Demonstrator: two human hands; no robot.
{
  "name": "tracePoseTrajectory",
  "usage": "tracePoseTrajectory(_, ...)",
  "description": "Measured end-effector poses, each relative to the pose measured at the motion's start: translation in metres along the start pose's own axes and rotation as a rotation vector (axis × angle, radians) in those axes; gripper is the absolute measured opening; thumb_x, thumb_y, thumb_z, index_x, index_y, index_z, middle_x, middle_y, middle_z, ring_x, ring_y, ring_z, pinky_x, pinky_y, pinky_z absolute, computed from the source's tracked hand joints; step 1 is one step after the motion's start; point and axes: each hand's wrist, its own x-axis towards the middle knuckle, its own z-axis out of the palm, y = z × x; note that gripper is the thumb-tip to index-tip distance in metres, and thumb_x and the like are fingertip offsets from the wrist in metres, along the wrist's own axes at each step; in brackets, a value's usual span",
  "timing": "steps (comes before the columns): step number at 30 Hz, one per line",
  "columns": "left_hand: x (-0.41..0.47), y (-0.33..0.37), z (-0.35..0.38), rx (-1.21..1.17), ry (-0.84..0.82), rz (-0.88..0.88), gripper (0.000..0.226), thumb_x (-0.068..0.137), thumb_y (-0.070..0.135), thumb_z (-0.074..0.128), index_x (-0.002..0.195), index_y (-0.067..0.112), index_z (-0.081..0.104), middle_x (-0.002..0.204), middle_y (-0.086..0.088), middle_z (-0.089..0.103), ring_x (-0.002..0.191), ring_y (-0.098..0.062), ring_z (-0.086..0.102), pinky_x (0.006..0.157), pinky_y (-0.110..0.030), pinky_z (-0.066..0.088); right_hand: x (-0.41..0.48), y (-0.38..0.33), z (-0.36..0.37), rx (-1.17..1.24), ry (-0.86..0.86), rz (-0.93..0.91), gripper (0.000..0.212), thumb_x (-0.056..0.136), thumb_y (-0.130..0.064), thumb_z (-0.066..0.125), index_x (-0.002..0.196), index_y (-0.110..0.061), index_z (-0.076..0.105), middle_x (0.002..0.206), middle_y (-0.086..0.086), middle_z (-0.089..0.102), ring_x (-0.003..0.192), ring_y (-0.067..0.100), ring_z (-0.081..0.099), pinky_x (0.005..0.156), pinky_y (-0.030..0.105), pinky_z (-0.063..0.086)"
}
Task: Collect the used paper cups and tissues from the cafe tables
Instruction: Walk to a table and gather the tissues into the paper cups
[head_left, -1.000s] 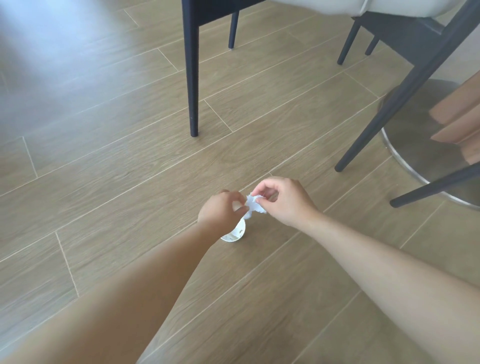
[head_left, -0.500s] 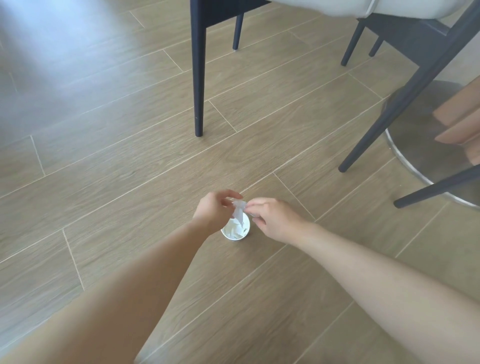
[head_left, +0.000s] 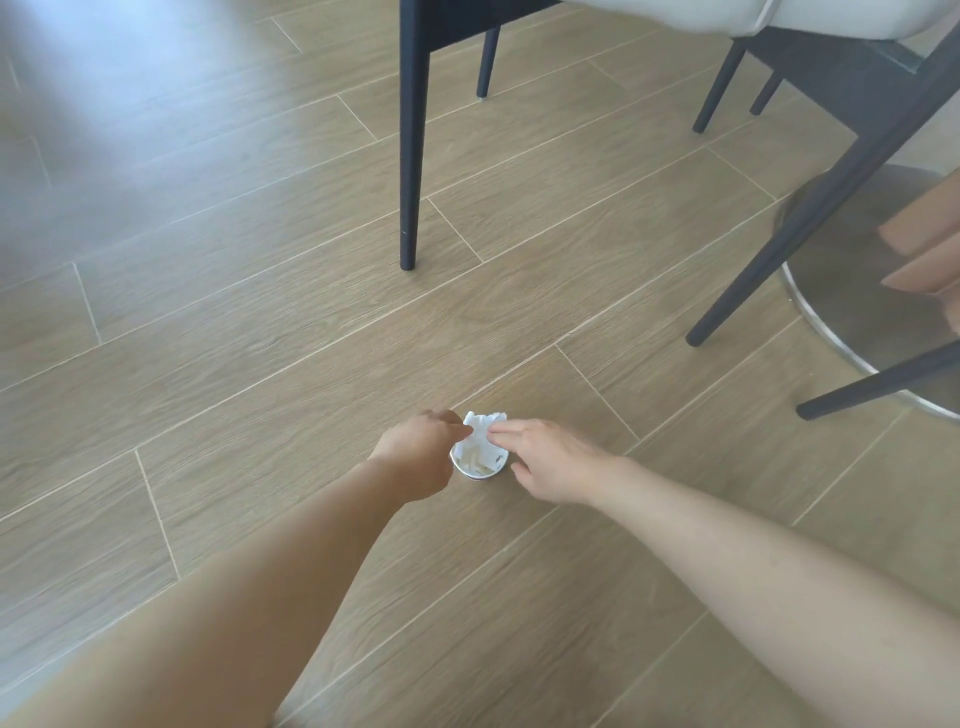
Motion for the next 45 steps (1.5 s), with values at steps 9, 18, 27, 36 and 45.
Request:
tracePoseTrajectory(9, -0.003, 0.0, 0.012, 0.327, -0.058, 0.149, 0.052, 0.089, 0.018, 0.05, 0.14, 0.02, 0.036, 0.152, 0.0, 0.022, 0.138, -0.02, 0.023, 0.105, -0.037, 0.035, 0.008, 0.0, 0.011, -0.086, -0.119, 0.042, 0.042, 0.09, -0.015, 0.046, 0.131, -0.013, 0.044, 0.145, -0.004, 0.035, 0.136, 0.02, 0.027, 0.104, 0.037, 0.036)
tracePoseTrajectory(18, -0.006, -0.005, 0.022, 0.409, -0.06, 0.187, 0.062, 0.084, 0.007, 0.054, 0.14, 0.015, 0.029, 0.155, 0.004, 0.012, 0.138, -0.018, 0.02, 0.102, -0.035, 0.037, 0.011, 0.0, 0.017, -0.073, -0.074, 0.056, 0.034, 0.088, -0.009, 0.043, 0.121, -0.009, 0.053, 0.136, 0.003, 0.046, 0.127, 0.023, 0.038, 0.1, 0.04, 0.04)
tracePoseTrajectory(27, -0.001, -0.003, 0.036, 0.457, -0.113, 0.157, 0.082, 0.081, 0.005, 0.059, 0.147, 0.022, 0.013, 0.154, 0.0, 0.013, 0.138, -0.022, 0.02, 0.104, -0.038, 0.036, 0.009, -0.004, 0.026, -0.168, -0.22, 0.076, 0.039, 0.087, -0.012, 0.049, 0.125, -0.011, 0.044, 0.141, 0.002, 0.034, 0.129, 0.023, 0.029, 0.098, 0.041, 0.04)
tracePoseTrajectory(36, 0.0, -0.012, 0.033, 0.333, 0.047, 0.088, 0.054, 0.087, 0.006, 0.055, 0.134, 0.027, 0.038, 0.143, 0.003, 0.03, 0.129, -0.016, 0.035, 0.098, -0.032, 0.039, 0.012, 0.003, 0.025, -0.03, -0.095, 0.069, 0.036, 0.089, -0.008, 0.046, 0.123, -0.016, 0.051, 0.133, -0.001, 0.043, 0.116, 0.026, 0.046, 0.09, 0.04, 0.045)
tracePoseTrajectory(45, 0.007, -0.003, 0.036, 0.347, 0.027, 0.106, 0.026, 0.093, 0.014, 0.052, 0.116, 0.026, 0.058, 0.122, 0.001, 0.053, 0.112, -0.019, 0.049, 0.09, -0.031, 0.039, 0.02, -0.001, 0.038, 0.001, -0.165, 0.099, 0.028, 0.091, -0.015, 0.049, 0.119, -0.016, 0.055, 0.126, 0.001, 0.052, 0.111, 0.027, 0.052, 0.082, 0.037, 0.045)
